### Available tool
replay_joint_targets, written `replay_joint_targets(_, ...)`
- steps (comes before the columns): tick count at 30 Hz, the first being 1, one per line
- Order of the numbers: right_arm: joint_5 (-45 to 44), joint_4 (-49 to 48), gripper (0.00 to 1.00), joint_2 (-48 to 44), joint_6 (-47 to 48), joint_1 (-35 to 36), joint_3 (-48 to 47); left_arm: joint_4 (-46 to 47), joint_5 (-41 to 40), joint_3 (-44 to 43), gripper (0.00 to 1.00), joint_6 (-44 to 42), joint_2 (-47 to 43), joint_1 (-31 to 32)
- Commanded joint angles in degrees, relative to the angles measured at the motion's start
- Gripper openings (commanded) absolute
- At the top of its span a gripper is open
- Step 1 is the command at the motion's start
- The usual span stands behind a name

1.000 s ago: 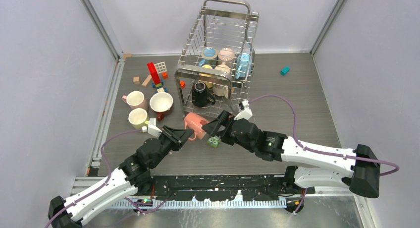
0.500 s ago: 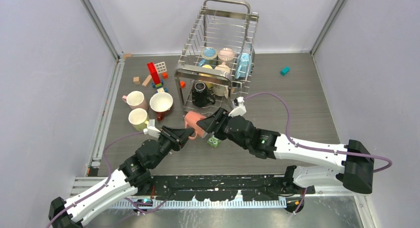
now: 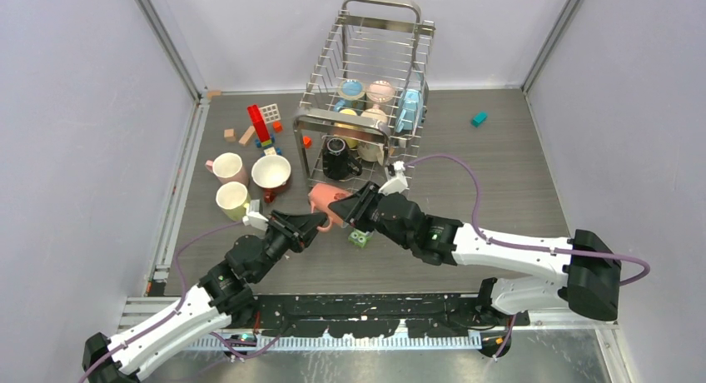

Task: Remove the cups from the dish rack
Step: Place the cup at the center of the board.

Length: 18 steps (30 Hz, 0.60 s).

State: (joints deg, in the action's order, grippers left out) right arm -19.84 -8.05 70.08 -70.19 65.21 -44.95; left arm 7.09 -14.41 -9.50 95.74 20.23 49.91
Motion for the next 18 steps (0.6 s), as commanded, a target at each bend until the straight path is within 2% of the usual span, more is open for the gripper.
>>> replay_joint_targets(1, -1.7, -6.2, 0.29, 1.3, 0.0, 0.4, -3.7, 8.8, 3.1, -2.2, 0.00, 2.2, -0.7, 0.3)
replay_joint_targets(4, -1.7, -6.5, 0.19, 2.2, 0.0, 0.4, -4.7, 8.8, 3.9, -2.4, 0.00, 2.7, -1.1, 0.3)
replay_joint_targets(7, -1.8, -6.6, 0.04, 3.0, 0.0, 0.5, -5.5, 7.4, 4.4, -2.6, 0.00, 3.4, -2.7, 0.3)
replay_joint_targets(9, -2.2, -6.3, 0.01, 3.3, 0.1, 0.7, -6.0, 4.3, 4.9, -3.2, 0.02, 3.7, -4.4, 0.3)
replay_joint_targets(10, -2.5, -5.9, 0.01, 3.4, 0.3, 0.9, -6.4, 2.0, 5.1, -3.6, 0.06, 3.8, -5.4, 0.3)
replay_joint_targets(12, -3.4, -4.5, 0.01, 3.7, 0.8, 1.3, -7.4, -3.8, 5.4, -4.6, 0.30, 3.5, -7.6, 0.3)
replay_joint_targets(14, -4.4, -1.9, 0.01, 4.1, 1.1, 1.9, -9.0, -9.5, 5.4, -5.6, 0.49, 2.9, -10.1, 0.3)
replay_joint_targets(18, -5.6, 1.7, 0.01, 4.1, 1.4, 2.4, -10.7, -18.9, 5.1, -6.6, 0.77, 1.4, -14.4, 0.3)
